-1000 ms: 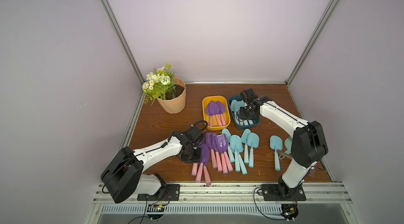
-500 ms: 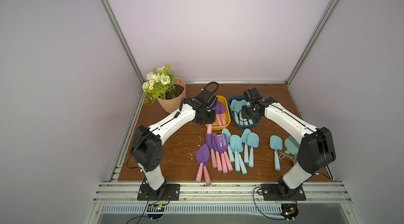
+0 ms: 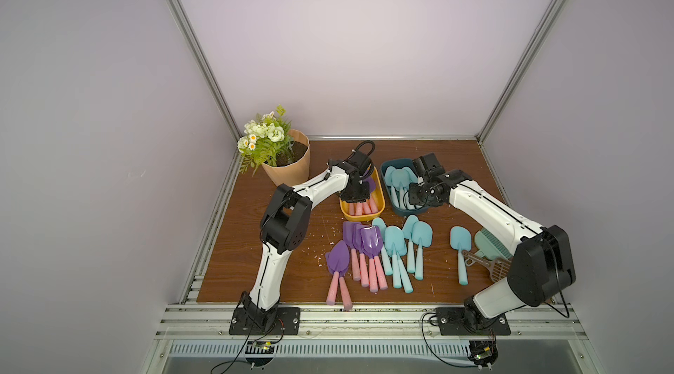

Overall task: Sort the small shovels by color and place them into the storage box
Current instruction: Place the shovel in the storage box, then pick up the shovel from the center of the board.

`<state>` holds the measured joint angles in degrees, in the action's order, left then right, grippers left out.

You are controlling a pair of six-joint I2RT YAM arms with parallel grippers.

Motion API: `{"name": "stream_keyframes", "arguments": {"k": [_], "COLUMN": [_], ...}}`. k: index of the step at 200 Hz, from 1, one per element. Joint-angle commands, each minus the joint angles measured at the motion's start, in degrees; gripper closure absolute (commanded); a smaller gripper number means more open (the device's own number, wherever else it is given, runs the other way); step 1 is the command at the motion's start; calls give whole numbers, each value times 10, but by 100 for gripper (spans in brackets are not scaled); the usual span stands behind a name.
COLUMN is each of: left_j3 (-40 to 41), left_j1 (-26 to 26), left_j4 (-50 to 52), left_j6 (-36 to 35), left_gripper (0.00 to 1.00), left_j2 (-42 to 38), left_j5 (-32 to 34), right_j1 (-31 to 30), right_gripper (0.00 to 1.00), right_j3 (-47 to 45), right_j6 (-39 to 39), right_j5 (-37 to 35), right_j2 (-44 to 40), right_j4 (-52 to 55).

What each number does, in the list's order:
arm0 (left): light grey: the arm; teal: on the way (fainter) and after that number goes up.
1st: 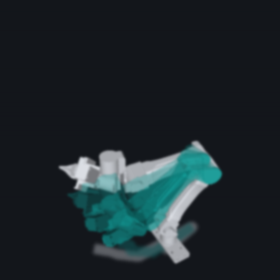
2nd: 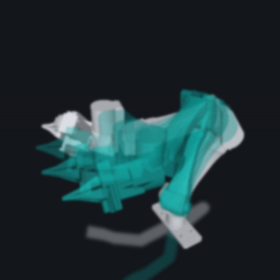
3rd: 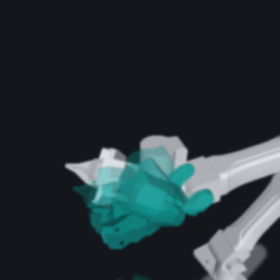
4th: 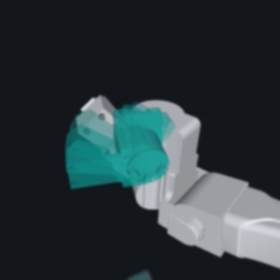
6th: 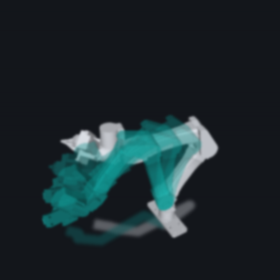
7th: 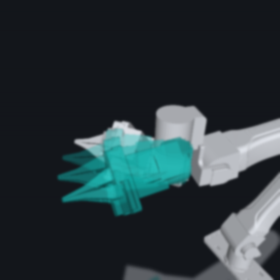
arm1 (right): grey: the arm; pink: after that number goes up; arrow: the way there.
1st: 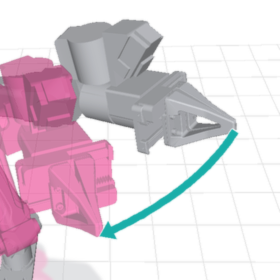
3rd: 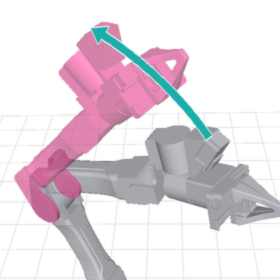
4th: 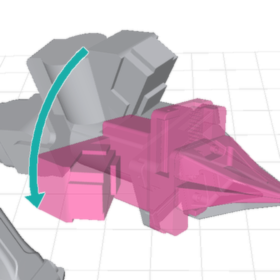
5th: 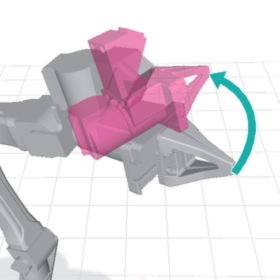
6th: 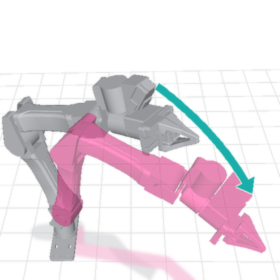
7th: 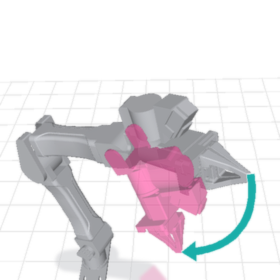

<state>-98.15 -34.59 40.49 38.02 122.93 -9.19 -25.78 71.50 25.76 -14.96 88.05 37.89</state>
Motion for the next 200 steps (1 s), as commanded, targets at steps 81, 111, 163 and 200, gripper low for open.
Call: {"name": "stream_keyframes", "arguments": {"k": [81, 111, 163, 200], "left_j3": [-9, 57, 179, 215], "left_j1": [3, -7, -8, -8], "left_j4": [-37, -81, -131, -152], "left_j6": [39, 46, 60, 68], "left_gripper": [48, 47, 47, 47], "left_j2": [-86, -151, -206, -224], "left_j5": [49, 81, 67, 54], "right_j1": [0, -13, -63, -90], "right_gripper": [54, 54, 54, 54], "right_j3": [-181, -257, -317, -327], "right_j6": [66, 101, 145, 173], "right_j5": [115, 161, 177, 117], "right_j2": [-111, -162, -179, -176], "right_j4": [9, 2, -24, -3]}}
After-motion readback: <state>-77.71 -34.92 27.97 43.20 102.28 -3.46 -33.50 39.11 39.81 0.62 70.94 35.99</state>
